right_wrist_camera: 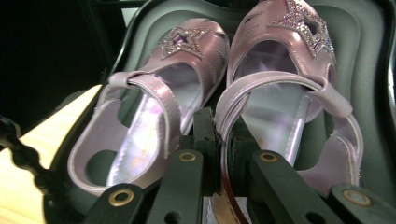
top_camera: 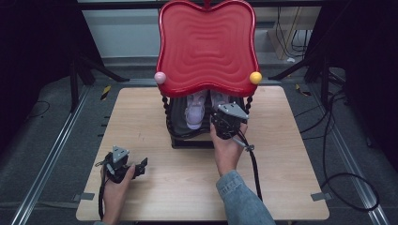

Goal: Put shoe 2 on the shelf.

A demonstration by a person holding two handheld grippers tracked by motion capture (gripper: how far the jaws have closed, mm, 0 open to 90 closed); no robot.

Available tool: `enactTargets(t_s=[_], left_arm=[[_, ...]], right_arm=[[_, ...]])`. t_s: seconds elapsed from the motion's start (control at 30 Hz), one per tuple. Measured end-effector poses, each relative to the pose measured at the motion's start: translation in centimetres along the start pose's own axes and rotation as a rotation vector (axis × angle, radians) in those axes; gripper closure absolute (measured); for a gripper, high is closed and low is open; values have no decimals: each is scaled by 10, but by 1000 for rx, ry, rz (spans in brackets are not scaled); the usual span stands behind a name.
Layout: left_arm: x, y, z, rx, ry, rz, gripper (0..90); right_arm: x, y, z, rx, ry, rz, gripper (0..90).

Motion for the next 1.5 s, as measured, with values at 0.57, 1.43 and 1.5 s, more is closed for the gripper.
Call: enactTargets(t_s=[0.57,1.43,1.5], left_arm=[[0,0,0,0,-2,-2,95],[-1,0,-1,5,-1,-3,95],[-1,0,-1,4,-2,-3,95]], right_arm=[[6,-12,2,19,14,12,859],[3,-24,13,29,62,7,846],[3,-25,14,32,78,11,846]])
Point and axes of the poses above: each handheld gripper's, and its own axes: y roughly backward along the jaws, x roughly out of its underside, z roughly to its left, the point moved 3 cm from there along -y, roughly forward along the jaws, and after that the axes turned 4 degrees about -z, right-handed, at the moved point
